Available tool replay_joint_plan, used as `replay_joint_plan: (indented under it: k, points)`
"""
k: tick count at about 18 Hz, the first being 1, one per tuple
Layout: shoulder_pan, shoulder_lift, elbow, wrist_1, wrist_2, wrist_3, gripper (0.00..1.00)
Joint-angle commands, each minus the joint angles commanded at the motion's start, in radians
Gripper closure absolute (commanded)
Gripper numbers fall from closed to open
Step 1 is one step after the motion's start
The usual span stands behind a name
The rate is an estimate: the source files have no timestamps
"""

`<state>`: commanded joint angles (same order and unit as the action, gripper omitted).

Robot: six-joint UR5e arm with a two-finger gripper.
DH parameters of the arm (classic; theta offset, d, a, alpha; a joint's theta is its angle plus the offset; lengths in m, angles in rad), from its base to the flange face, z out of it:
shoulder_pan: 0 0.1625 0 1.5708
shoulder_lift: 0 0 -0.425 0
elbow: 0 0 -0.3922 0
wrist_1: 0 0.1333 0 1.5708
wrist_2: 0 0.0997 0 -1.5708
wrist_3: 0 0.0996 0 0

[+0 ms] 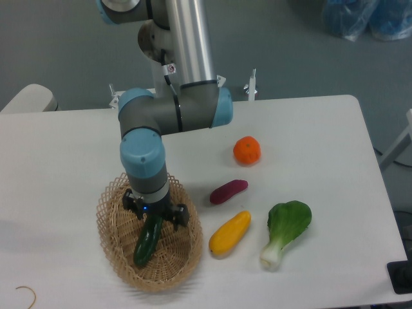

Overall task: Pick up the cucumber from the basket
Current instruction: 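Close the gripper around the green cucumber in the basket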

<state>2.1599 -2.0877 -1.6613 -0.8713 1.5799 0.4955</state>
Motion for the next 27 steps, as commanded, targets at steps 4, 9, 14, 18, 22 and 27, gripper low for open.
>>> replay_joint_plan:
  k: [4, 9, 14, 18, 22, 27]
  points:
    - [-0.018, -0.008, -0.003, -0.002, 0.011, -0.006, 0.0]
    - [-0.028, -0.025, 0.002, 0.0, 0.029, -0.008, 0.0]
    - [-0.032, -0.025, 0.0, 0.008, 0.038, -0.008, 0.18]
    - [-0.032, -0.023, 0.002, 0.008, 0.037, -0.005, 0.38]
    - [-0.032, -0.023, 0.008, 0.009, 0.037, 0.002, 0.56]
    - [-0.032, -0.018, 0.014, 0.012, 0.035, 0.008, 0.6]
